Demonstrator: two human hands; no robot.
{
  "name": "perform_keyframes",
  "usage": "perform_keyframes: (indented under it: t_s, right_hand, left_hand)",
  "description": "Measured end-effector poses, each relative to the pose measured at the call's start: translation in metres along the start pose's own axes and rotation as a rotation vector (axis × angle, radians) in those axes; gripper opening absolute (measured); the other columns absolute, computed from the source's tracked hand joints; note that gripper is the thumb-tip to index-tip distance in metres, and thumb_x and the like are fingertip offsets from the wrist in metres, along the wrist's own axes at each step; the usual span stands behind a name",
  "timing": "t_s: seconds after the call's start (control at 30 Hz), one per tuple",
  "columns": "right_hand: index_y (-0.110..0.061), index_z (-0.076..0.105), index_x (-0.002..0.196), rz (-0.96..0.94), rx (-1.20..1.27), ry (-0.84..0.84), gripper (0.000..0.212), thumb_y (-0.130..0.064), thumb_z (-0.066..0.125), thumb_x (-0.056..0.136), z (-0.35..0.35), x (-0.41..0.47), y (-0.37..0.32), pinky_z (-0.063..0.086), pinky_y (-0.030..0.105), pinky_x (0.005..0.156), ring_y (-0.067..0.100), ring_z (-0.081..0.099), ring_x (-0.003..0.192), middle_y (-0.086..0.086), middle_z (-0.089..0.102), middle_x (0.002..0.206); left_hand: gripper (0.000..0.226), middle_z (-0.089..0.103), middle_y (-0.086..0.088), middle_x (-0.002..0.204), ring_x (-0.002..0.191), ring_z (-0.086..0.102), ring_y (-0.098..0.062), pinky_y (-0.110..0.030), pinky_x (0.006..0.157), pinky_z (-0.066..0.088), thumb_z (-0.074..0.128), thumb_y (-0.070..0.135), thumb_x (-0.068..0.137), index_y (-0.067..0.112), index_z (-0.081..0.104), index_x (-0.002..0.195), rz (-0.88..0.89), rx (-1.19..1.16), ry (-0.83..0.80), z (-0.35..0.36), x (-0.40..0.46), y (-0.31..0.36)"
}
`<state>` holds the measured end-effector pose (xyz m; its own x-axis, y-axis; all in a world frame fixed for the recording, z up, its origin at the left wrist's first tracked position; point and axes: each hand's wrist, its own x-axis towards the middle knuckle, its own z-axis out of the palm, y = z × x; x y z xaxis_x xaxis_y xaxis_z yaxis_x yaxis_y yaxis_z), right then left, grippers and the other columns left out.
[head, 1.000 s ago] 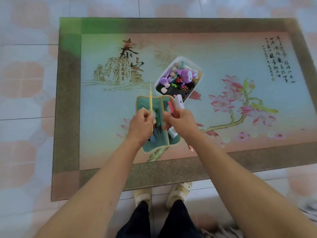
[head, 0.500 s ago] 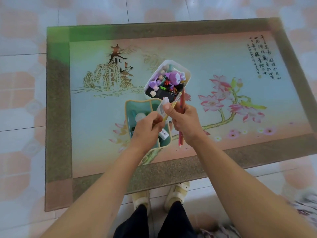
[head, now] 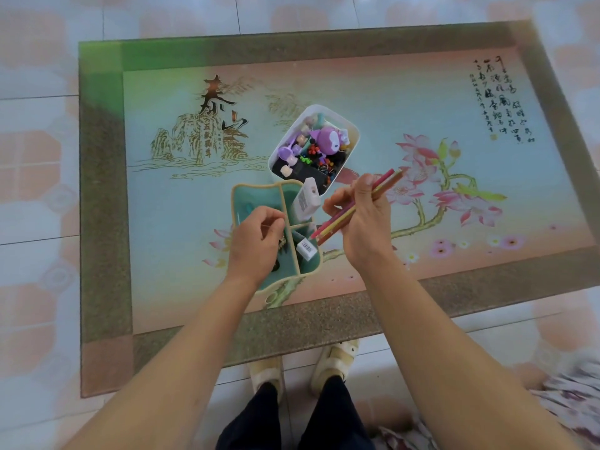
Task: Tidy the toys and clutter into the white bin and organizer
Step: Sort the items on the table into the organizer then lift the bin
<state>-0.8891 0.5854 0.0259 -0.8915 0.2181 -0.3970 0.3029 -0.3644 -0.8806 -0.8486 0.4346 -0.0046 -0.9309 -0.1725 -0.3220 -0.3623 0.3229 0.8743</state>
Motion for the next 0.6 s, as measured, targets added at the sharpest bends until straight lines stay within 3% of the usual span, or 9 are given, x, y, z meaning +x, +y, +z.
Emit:
perform_keyframes:
  t_s: [0.13,0.27,0.4,0.6]
  right_hand:
    - [-0.017,0.052,0.066,-0.056,-0.02,0.028,0.04,-0.028,0.04,0.102,0.009,0.003,0.011,0.044,0.028,0.054,0.015,0.048,0.051,-0.004,0.052,0.054]
    - [-0.008,0.046,0.077,-0.141,-0.073,-0.012,0.029,-0.021,0.04,0.102,0.013,0.013,0.026,0.039,0.028,0.058,0.012,0.042,0.053,-0.008,0.046,0.053]
    - [-0.014,0.046,0.078,-0.226,-0.18,-0.09,0.026,-0.019,0.039,0.102,0.009,0.016,0.038,0.04,0.029,0.057,0.01,0.042,0.054,-0.011,0.046,0.054]
    - [-0.012,0.048,0.08,-0.254,-0.281,-0.21,0.023,-0.014,0.04,0.101,0.005,0.013,0.05,0.043,0.026,0.063,0.015,0.043,0.06,-0.002,0.045,0.064]
  left_hand:
    - [0.014,0.068,0.002,0.085,0.084,0.068,-0.024,-0.05,0.083,0.055,0.057,0.015,0.09,0.028,0.061,0.088,-0.006,-0.008,0.008,-0.003,0.0,-0.007]
    - [0.014,0.069,-0.003,0.087,0.085,0.068,-0.024,-0.048,0.084,0.055,0.057,0.013,0.091,0.027,0.061,0.089,-0.003,-0.016,0.002,-0.005,0.0,-0.013]
    - [0.017,0.07,-0.002,0.085,0.085,0.068,-0.023,-0.047,0.084,0.055,0.057,0.012,0.091,0.027,0.062,0.087,0.003,-0.015,0.004,-0.004,0.003,-0.021]
    - [0.015,0.066,0.007,0.082,0.085,0.066,-0.02,-0.046,0.084,0.055,0.056,0.011,0.091,0.024,0.063,0.089,0.01,-0.003,-0.021,0.003,0.005,-0.029]
